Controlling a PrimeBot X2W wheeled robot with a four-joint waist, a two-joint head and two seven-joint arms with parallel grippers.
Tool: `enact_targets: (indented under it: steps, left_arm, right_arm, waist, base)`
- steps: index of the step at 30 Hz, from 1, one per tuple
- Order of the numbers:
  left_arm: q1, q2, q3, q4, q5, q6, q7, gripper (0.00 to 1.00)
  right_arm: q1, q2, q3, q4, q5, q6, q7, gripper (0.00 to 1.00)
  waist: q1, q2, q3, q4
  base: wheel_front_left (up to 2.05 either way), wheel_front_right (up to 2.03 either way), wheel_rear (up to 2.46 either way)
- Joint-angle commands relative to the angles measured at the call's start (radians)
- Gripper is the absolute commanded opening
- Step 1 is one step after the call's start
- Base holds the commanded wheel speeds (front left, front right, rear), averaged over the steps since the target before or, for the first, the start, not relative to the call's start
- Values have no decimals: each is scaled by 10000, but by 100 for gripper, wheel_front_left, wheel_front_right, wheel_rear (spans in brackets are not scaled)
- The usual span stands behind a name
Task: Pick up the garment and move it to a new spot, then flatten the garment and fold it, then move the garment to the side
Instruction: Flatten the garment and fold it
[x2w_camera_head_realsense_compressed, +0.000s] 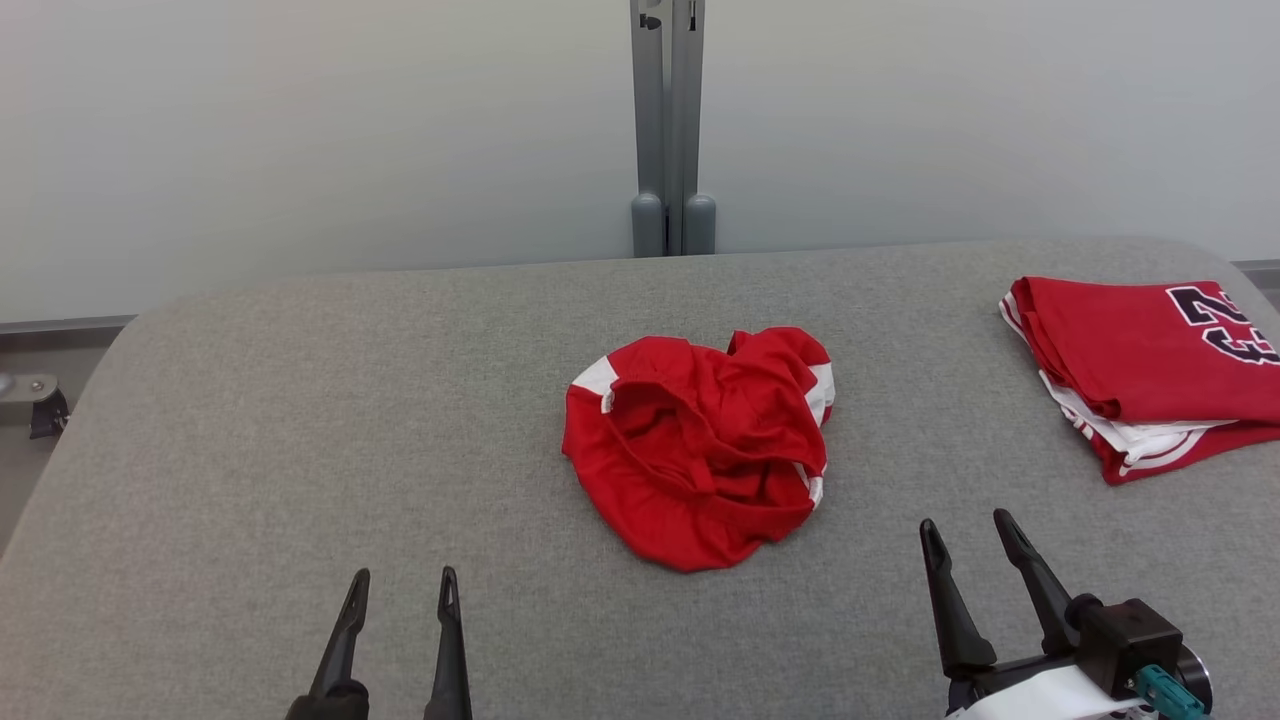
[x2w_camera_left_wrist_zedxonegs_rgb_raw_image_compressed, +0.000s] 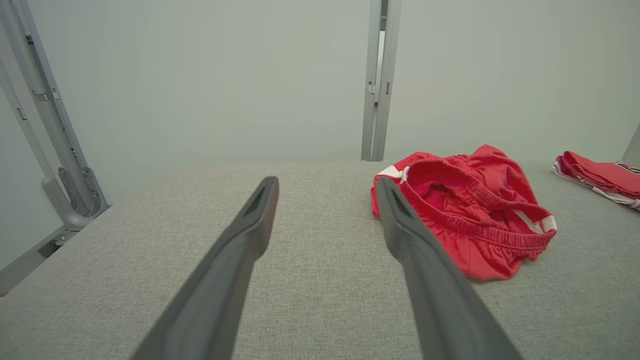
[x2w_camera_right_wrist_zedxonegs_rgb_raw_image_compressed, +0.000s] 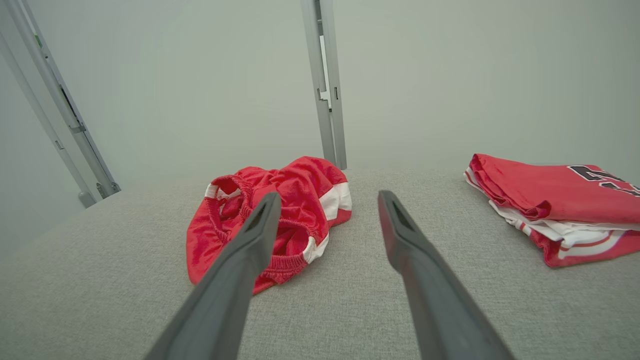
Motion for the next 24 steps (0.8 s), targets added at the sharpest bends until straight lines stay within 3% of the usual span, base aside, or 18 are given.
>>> enact_targets:
  steps: [1, 14, 24]
  left_arm:
    - [117, 6, 11, 19, 55, -12, 0, 100]
    - [-466, 7, -456, 431, 42, -287, 1, 100]
    - [-2571, 11, -2470, 2662, -305, -1316, 1, 100]
  right_arm:
    - [144, -9, 11, 10, 0, -11, -3, 100]
    - [-51, -55, -3, -114, -49, -11, -3, 100]
    - [-371, -204, -104, -296, -116, -11, -3, 100]
  waist:
    - [1, 0, -11, -4]
    - [1, 0, 362, -264]
    - [1, 0, 1245, -1017]
  base:
    - [0, 0, 0]
    - [0, 0, 0]
    - [0, 0, 0]
